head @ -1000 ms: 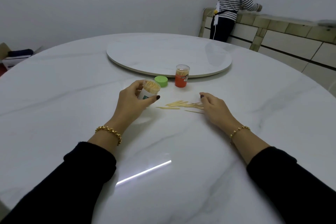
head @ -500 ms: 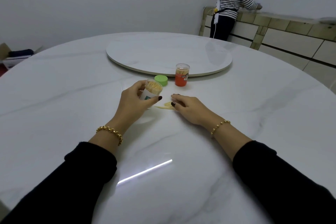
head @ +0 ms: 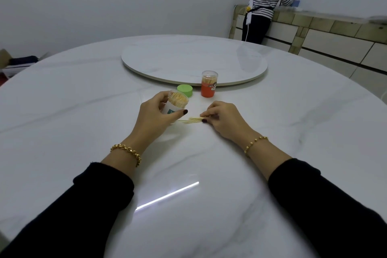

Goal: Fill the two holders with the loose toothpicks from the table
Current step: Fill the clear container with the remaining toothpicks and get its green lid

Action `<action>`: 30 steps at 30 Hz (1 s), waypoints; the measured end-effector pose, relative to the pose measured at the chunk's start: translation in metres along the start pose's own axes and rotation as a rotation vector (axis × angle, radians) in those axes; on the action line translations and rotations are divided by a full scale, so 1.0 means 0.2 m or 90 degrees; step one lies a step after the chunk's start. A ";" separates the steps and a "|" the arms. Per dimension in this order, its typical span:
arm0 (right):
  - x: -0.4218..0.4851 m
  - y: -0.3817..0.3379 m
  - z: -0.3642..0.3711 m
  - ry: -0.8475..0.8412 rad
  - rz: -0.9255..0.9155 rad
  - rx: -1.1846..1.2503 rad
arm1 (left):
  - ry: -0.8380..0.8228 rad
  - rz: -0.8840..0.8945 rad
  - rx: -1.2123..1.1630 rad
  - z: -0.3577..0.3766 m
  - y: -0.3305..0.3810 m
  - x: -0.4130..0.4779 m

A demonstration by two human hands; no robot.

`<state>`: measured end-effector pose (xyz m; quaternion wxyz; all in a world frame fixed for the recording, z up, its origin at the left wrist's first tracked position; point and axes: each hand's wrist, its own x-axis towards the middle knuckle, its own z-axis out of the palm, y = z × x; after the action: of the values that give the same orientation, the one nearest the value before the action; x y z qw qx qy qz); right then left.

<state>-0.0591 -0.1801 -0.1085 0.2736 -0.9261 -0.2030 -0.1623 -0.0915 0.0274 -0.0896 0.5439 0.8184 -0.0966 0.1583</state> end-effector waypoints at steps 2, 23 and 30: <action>0.01 0.00 0.02 0.019 -0.018 -0.025 | -0.003 -0.003 -0.009 0.00 0.00 0.00; 0.14 -0.08 -0.16 0.162 0.212 0.349 | -0.029 0.001 0.002 0.03 0.02 -0.01; 0.18 -0.10 -0.21 0.208 0.184 0.333 | -0.034 0.002 0.004 0.03 0.02 -0.01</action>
<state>-0.0457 -0.1783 -0.0525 0.5507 -0.8057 -0.0575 -0.2104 -0.0941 0.0206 -0.0888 0.5382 0.8240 -0.1118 0.1372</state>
